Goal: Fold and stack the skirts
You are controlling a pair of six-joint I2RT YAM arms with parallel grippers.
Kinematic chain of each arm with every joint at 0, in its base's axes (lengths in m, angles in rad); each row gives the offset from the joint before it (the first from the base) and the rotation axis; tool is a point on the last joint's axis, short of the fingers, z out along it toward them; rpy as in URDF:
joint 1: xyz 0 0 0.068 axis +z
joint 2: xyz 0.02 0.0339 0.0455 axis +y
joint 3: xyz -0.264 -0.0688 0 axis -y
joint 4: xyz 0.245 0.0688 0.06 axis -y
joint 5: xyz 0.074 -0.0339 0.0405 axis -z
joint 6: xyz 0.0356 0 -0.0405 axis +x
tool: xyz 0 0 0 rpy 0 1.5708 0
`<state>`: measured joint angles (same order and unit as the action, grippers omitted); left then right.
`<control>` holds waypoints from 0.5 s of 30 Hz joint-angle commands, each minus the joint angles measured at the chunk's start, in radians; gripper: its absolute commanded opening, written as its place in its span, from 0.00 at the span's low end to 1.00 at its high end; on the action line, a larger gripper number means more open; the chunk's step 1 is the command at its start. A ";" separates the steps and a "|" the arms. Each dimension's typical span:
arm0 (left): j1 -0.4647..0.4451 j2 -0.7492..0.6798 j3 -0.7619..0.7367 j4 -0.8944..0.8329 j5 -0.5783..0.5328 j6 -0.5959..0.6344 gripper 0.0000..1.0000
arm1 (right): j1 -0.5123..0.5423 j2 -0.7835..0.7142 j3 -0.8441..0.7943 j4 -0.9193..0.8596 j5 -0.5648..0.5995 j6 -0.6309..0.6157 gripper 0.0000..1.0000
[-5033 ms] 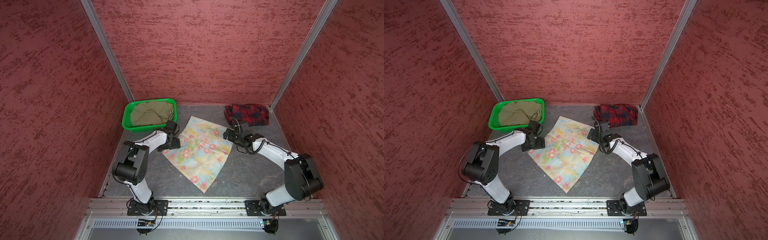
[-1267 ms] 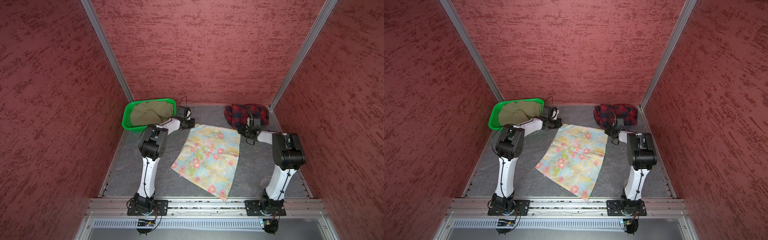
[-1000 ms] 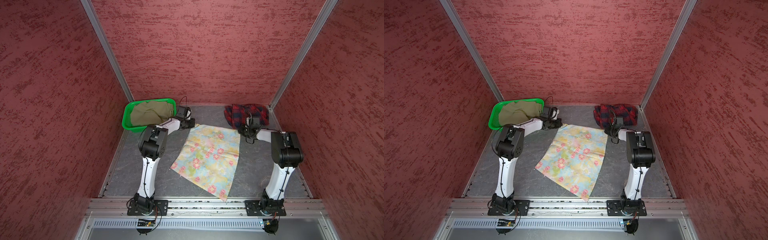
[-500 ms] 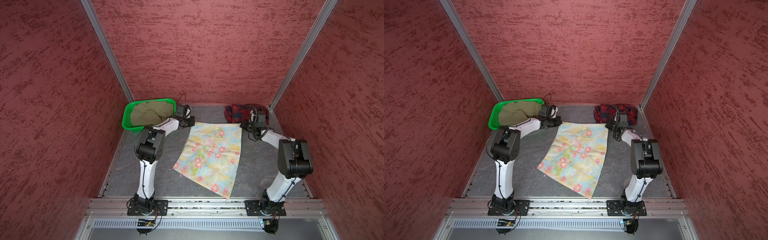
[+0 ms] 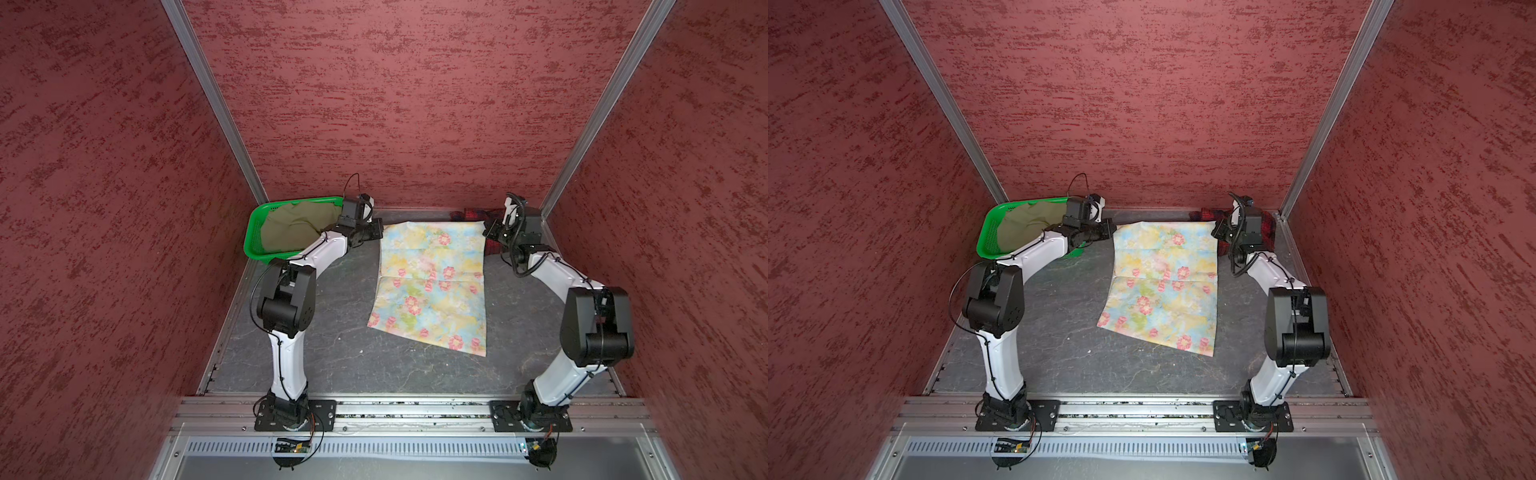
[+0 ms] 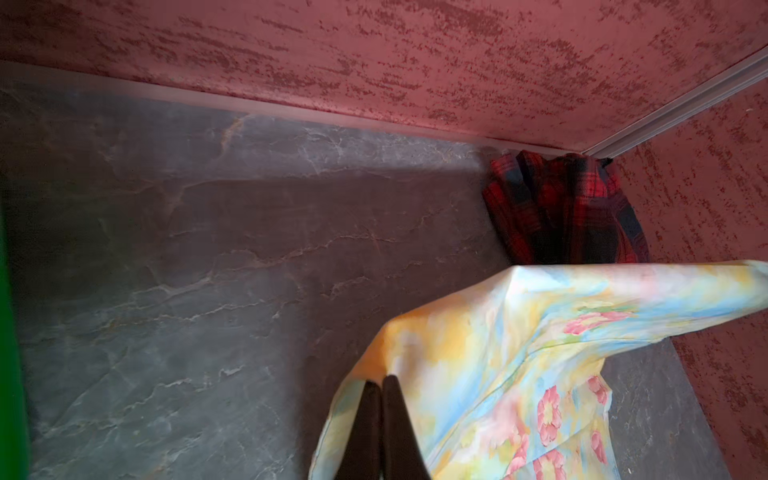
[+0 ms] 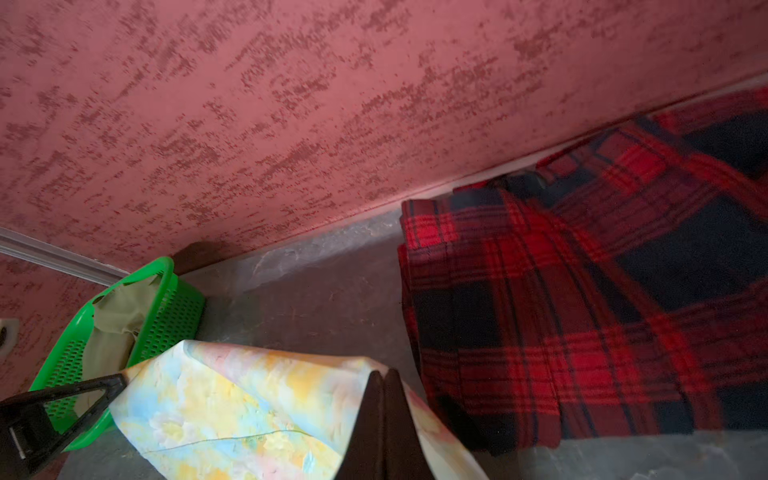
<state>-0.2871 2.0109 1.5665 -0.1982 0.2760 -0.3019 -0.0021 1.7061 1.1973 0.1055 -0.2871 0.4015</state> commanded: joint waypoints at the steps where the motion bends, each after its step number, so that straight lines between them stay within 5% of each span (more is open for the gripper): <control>1: -0.001 -0.071 -0.029 0.035 0.001 -0.001 0.00 | 0.002 -0.076 -0.013 -0.016 -0.017 -0.023 0.00; 15: -0.069 -0.464 -0.502 0.134 -0.080 -0.013 0.00 | 0.095 -0.596 -0.359 -0.238 0.047 0.006 0.00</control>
<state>-0.3351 1.6066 1.1202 -0.0959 0.2367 -0.3237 0.0769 1.1847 0.8845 -0.0410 -0.2783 0.4015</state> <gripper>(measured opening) 0.048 0.044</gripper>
